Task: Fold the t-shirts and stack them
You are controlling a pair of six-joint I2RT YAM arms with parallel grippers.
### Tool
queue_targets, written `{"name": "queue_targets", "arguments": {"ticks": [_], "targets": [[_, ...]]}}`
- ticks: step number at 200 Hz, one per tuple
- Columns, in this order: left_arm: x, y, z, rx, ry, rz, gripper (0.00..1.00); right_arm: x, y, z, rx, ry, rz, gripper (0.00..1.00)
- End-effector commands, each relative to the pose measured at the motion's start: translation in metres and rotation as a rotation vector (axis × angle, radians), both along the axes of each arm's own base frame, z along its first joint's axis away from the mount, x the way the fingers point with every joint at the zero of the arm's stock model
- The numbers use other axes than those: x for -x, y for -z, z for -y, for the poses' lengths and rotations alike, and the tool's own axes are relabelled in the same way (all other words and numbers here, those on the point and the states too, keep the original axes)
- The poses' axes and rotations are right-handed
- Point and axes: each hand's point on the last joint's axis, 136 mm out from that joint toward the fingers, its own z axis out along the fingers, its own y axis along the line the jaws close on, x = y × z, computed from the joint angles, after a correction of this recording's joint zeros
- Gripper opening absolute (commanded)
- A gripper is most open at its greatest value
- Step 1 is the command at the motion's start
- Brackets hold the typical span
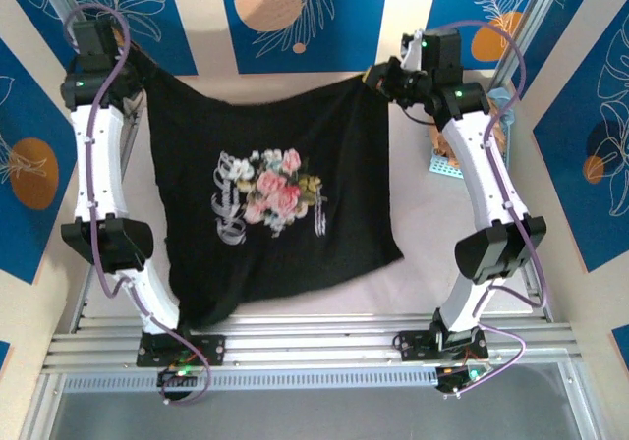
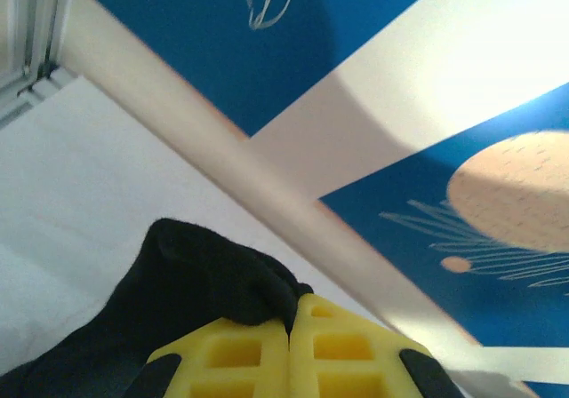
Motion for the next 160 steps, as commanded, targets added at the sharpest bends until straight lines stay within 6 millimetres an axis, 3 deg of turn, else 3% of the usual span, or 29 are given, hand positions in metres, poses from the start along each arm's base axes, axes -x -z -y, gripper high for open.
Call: {"name": "queue_targets", "arguments": {"ticks": [1,20,36,52,68,84,100,112,123,146,160], "targets": [[0.071,-0.178,0.014,-0.105,0.052,0.482,0.00,0.017,-0.103,0.018,-0.031,0.028,0.286,0.00],[0.124,-0.246,0.013,-0.206,0.004,0.686,0.00,0.020,-0.139,0.037,-0.048,0.090,0.363,0.00],[0.162,-0.273,0.009,-0.274,-0.054,0.763,0.00,0.022,-0.158,0.051,-0.057,0.127,0.393,0.00],[0.181,-0.273,0.012,-0.297,-0.046,0.749,0.00,0.020,-0.159,0.058,-0.055,0.136,0.384,0.00],[0.184,-0.245,0.021,-0.277,0.001,0.648,0.00,0.014,-0.139,0.057,-0.033,0.122,0.330,0.00],[0.183,-0.190,0.024,-0.246,0.021,0.496,0.00,0.007,-0.097,0.051,-0.019,0.098,0.219,0.00],[0.185,-0.114,0.026,-0.177,0.028,0.333,0.00,0.008,-0.043,0.042,0.011,0.083,0.110,0.00],[0.191,-0.044,0.032,-0.074,0.033,0.187,0.00,0.015,0.009,0.038,0.043,0.091,0.016,0.00],[0.203,0.034,0.039,0.009,0.036,0.007,0.00,0.025,0.065,0.036,0.049,0.101,-0.110,0.00],[0.248,0.185,0.057,0.134,0.056,-0.349,0.00,0.062,0.182,0.035,0.078,0.137,-0.409,0.00],[0.276,0.259,0.070,0.211,0.079,-0.525,0.00,0.087,0.239,0.036,0.131,0.156,-0.572,0.00]]}}
